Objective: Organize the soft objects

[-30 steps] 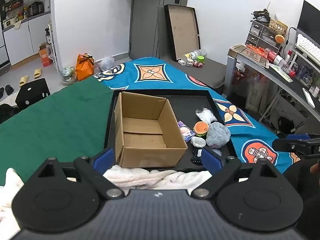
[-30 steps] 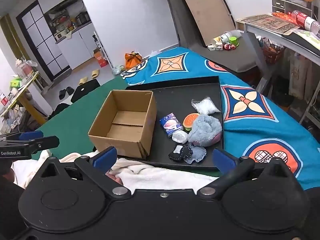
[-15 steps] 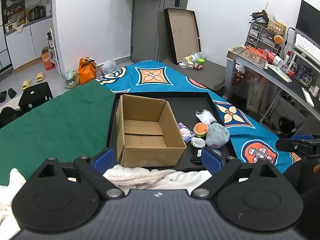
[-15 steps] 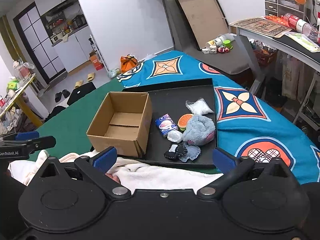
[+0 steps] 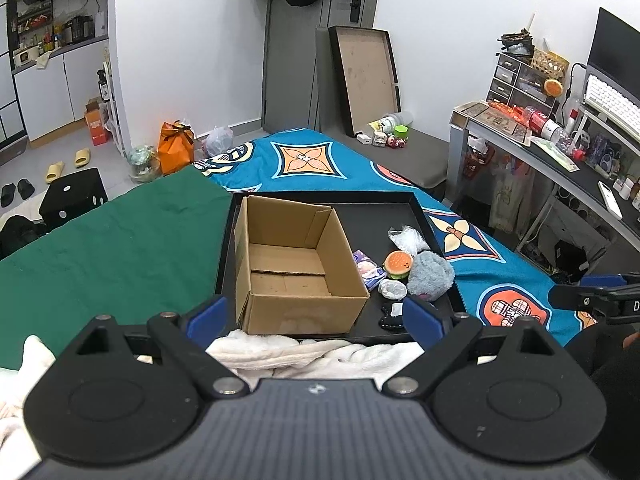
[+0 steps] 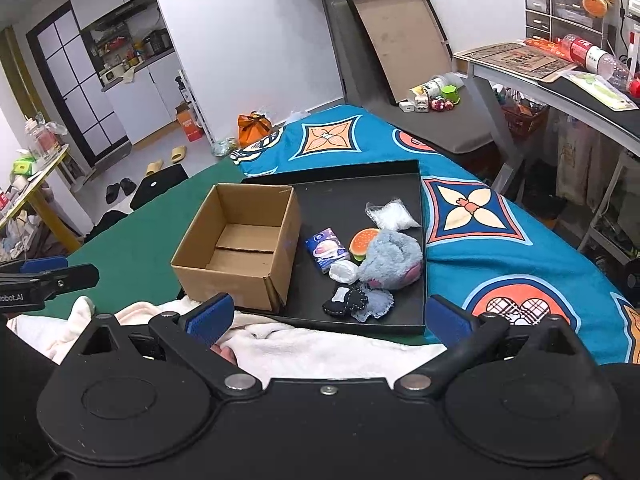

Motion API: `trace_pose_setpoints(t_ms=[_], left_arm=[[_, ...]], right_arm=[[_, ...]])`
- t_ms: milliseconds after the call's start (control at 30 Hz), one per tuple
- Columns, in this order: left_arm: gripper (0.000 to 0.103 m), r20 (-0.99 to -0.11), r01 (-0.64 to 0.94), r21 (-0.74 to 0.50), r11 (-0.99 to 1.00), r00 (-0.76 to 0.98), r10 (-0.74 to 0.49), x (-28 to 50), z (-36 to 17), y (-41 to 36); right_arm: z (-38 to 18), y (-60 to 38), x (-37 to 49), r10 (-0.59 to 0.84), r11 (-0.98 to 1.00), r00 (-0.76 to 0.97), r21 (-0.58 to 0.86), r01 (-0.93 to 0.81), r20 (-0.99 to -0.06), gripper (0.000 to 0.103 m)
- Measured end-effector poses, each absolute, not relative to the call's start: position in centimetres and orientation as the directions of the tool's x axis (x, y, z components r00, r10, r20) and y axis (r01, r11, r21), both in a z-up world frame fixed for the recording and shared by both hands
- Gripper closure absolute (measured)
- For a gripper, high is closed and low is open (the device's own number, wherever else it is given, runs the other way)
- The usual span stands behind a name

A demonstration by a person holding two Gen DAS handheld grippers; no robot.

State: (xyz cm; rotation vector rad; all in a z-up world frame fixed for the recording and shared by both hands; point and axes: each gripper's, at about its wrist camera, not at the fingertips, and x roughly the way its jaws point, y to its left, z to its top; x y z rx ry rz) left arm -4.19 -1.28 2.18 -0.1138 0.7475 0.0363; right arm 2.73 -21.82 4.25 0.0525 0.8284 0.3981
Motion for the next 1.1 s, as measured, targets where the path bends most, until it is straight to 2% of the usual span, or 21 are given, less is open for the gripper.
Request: trace_pose_setpoints(t_ms=[1100], left_arm=[[0.009, -0.678, -0.078, -0.08, 0.994, 0.735, 0.003, -4.8, 2.66, -0.87]], right_arm=[[4.32, -22.08, 2.17, 0.351, 0.927, 0.626, 0.165, -0.336, -0.696, 0.0]])
